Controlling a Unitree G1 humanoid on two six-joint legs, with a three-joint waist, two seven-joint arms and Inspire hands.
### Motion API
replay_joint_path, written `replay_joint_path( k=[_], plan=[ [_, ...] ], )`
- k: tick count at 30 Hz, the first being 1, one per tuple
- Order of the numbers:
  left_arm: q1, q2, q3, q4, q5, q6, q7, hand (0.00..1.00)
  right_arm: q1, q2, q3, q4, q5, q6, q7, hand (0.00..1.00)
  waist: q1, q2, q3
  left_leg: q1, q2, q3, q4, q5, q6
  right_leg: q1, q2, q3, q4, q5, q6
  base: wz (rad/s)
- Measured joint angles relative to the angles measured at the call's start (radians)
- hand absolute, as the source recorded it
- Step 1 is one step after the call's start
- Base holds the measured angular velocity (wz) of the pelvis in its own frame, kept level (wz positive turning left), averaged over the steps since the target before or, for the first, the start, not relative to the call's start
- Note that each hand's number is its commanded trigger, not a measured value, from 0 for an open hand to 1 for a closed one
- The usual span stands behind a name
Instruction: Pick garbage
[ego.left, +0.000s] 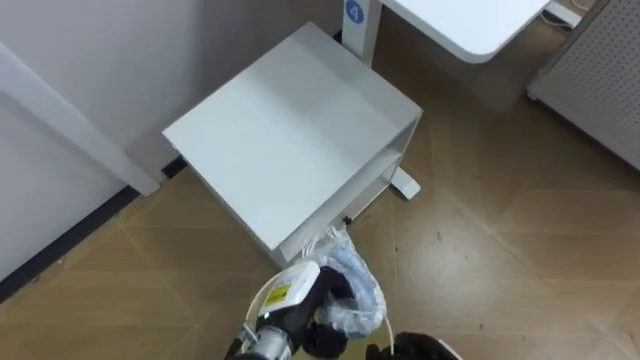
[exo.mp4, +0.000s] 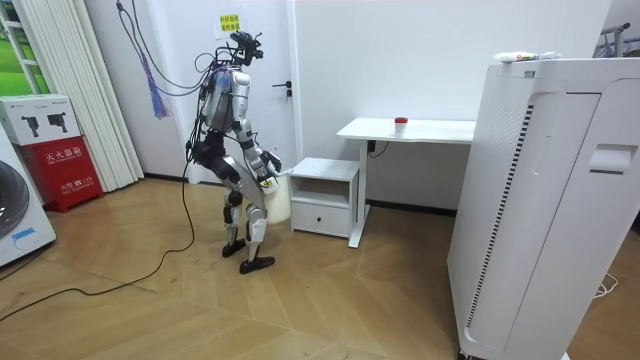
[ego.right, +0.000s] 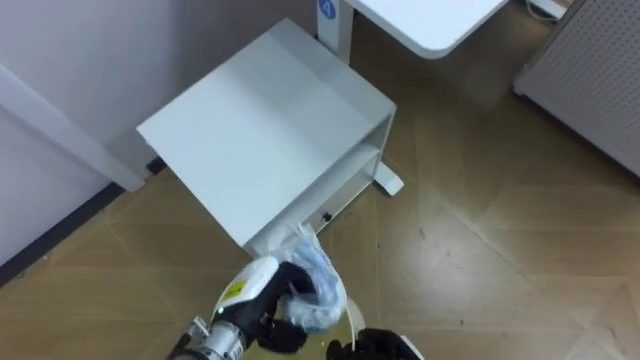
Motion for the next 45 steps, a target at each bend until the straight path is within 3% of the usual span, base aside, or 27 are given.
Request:
replay_joint_path(
  k=[2,6,10,11,12,13,17,23,29,34,38,40,41,42,45],
  plan=[
    [0.014,0.003,-0.026,-0.008,-0.02,0.002,-0.019,1.0,0.009,-0.006,0.001,0.001,0.0,0.001,0.0,1.0,0.015,-0.003,-0.0017,0.003,-0.002,0.006,-0.013,0.005,0.006,0.0,-0.002,0.003,-0.012,0.008,0.005,-0.05],
    [0.085,0.048,-0.042,-0.089,-0.055,0.002,-0.051,1.0,0.008,-0.003,0.001,0.01,-0.041,0.001,0.001,1.0,0.026,-0.011,-0.0069,0.01,-0.006,0.024,-0.031,0.007,0.01,-0.003,-0.004,0.015,-0.026,0.016,0.012,-0.07],
    [0.117,0.073,-0.057,-0.112,-0.054,0.001,-0.084,1.0,0.015,-0.011,0.001,0.012,-0.046,-0.002,0.022,1.0,0.038,-0.015,-0.0093,0.013,-0.016,0.025,-0.038,0.007,0.01,-0.001,-0.006,0.017,-0.03,0.017,0.014,-0.01],
    [0.119,0.076,-0.059,-0.114,-0.054,0.001,-0.093,0.82,0.018,-0.015,0.001,0.012,-0.048,-0.002,0.028,1.0,0.044,-0.016,-0.0103,0.015,-0.016,0.025,-0.036,0.007,0.01,0.0,-0.008,0.017,-0.03,0.017,0.014,0.0],
    [0.124,0.083,-0.059,-0.128,-0.054,0.001,-0.103,0.53,0.024,-0.019,0.001,0.011,-0.048,-0.002,0.035,1.0,0.047,-0.016,-0.0105,0.015,-0.016,0.025,-0.036,0.008,0.011,0.0,-0.01,0.016,-0.031,0.017,0.014,0.0],
    [0.127,0.088,-0.059,-0.134,-0.054,0.0,-0.109,0.0,0.024,-0.021,0.001,0.011,-0.048,-0.002,0.038,1.0,0.048,-0.016,-0.0105,0.015,-0.016,0.025,-0.036,0.008,0.011,0.0,-0.011,0.016,-0.031,0.017,0.015,0.0],
    [0.165,0.127,-0.059,-0.175,-0.054,0.001,-0.156,0.0,0.027,-0.034,-0.004,0.004,-0.042,-0.003,0.053,1.0,0.05,-0.013,-0.0128,0.016,-0.017,0.025,-0.036,0.008,0.011,0.003,-0.014,0.016,-0.031,0.016,0.017,0.0],
    [0.23,0.165,-0.057,-0.237,-0.056,0.001,-0.212,0.0,0.035,-0.036,-0.041,0.007,-0.042,-0.005,0.053,1.0,0.082,-0.007,-0.0191,0.03,-0.018,0.025,-0.045,0.01,0.014,0.014,-0.015,0.016,-0.029,0.016,0.018,0.0],
    [0.236,0.162,-0.037,-0.242,-0.01,0.002,-0.238,0.0,0.044,-0.046,-0.049,0.012,-0.043,-0.005,0.056,1.0,0.095,-0.006,-0.0204,0.075,-0.022,0.026,-0.05,0.01,0.015,0.057,-0.019,0.015,-0.031,0.015,0.02,0.0],
    [0.239,0.164,-0.011,-0.243,0.037,0.005,-0.24,0.0,0.063,-0.049,-0.081,0.04,-0.044,-0.005,0.081,1.0,0.101,-0.005,-0.0201,0.128,-0.015,0.026,-0.058,0.009,0.014,0.112,-0.004,0.02,-0.055,0.018,0.021,-0.07],
    [0.267,0.179,0.029,-0.339,0.102,0.013,-0.244,0.0,0.065,-0.068,-0.117,0.048,-0.078,-0.004,0.093,1.0,0.124,-0.006,-0.0197,0.199,-0.018,0.025,-0.063,-0.008,0.002,0.15,0.021,0.068,-0.069,0.022,0.024,-0.41],
    [0.272,0.168,0.067,-0.37,0.112,0.013,-0.242,0.0,0.061,-0.075,-0.133,0.048,-0.104,-0.004,0.096,1.0,0.149,-0.008,-0.0183,0.236,-0.03,-0.005,-0.077,-0.014,-0.005,0.173,0.044,0.109,-0.09,0.037,0.025,-0.81],
    [0.272,0.165,0.085,-0.382,0.113,0.012,-0.241,0.0,0.057,-0.075,-0.135,0.048,-0.118,-0.004,0.097,1.0,0.154,-0.009,-0.0174,0.267,-0.05,-0.039,-0.101,-0.014,-0.006,0.2,0.06,0.137,-0.114,0.049,0.027,-0.8],
    [0.275,0.166,0.102,-0.397,0.112,0.012,-0.242,0.0,0.061,-0.076,-0.138,0.04,-0.116,-0.004,0.099,1.0,0.151,-0.009,-0.0176,0.302,-0.058,-0.062,-0.125,-0.014,-0.008,0.232,0.073,0.157,-0.135,0.057,0.028,-0.75],
    [0.294,0.179,0.159,-0.498,0.123,0.004,-0.231,0.0,0.102,-0.085,-0.178,-0.033,-0.117,-0.003,0.101,1.0,0.131,-0.009,-0.0204,0.358,-0.066,-0.066,-0.169,-0.014,-0.013,0.289,0.09,0.173,-0.189,0.075,0.031,-0.32]
  ],
)
